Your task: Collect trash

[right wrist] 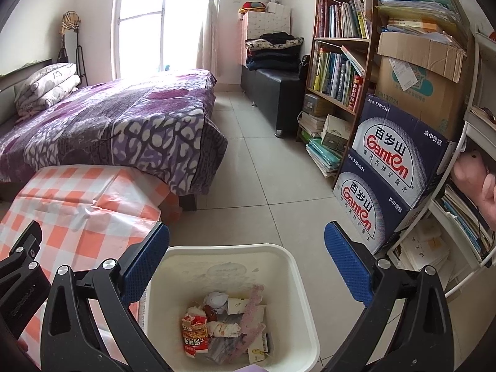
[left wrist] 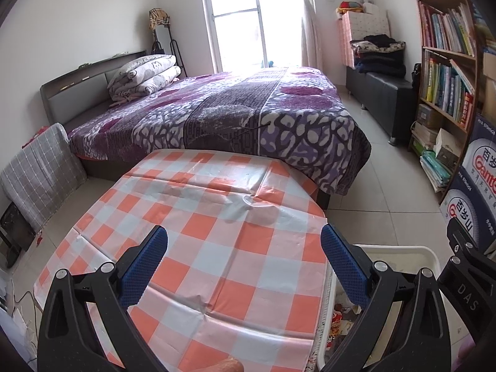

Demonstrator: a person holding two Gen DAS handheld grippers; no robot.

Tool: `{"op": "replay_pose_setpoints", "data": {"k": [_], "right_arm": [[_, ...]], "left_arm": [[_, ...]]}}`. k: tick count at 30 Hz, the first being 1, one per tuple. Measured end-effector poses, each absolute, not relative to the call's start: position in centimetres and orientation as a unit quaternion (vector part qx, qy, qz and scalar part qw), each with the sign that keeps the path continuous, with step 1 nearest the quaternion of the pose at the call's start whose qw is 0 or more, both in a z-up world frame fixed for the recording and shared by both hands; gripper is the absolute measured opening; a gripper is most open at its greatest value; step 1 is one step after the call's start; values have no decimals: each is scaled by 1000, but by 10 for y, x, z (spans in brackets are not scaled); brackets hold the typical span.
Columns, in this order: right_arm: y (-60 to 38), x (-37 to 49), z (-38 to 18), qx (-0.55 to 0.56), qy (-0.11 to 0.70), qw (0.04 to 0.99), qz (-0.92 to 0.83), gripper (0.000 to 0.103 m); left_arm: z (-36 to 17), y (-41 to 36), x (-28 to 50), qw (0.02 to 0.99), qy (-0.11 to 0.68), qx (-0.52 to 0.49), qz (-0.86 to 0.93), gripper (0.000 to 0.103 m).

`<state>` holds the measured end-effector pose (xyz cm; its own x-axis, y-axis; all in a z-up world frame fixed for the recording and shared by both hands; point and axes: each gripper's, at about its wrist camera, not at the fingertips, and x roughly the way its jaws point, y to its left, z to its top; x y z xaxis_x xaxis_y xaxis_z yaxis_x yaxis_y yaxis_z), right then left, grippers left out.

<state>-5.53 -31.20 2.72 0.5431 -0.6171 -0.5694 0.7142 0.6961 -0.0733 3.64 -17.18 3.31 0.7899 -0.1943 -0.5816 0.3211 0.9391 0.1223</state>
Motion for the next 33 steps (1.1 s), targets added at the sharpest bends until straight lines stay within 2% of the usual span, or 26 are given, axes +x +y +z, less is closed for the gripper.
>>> {"op": "replay_pose_setpoints", "data": {"k": [33], "right_arm": [[-308, -51, 23, 86, 295, 874, -375, 96]], "left_arm": [[30, -171, 40, 937, 305, 104, -134, 96]]}}
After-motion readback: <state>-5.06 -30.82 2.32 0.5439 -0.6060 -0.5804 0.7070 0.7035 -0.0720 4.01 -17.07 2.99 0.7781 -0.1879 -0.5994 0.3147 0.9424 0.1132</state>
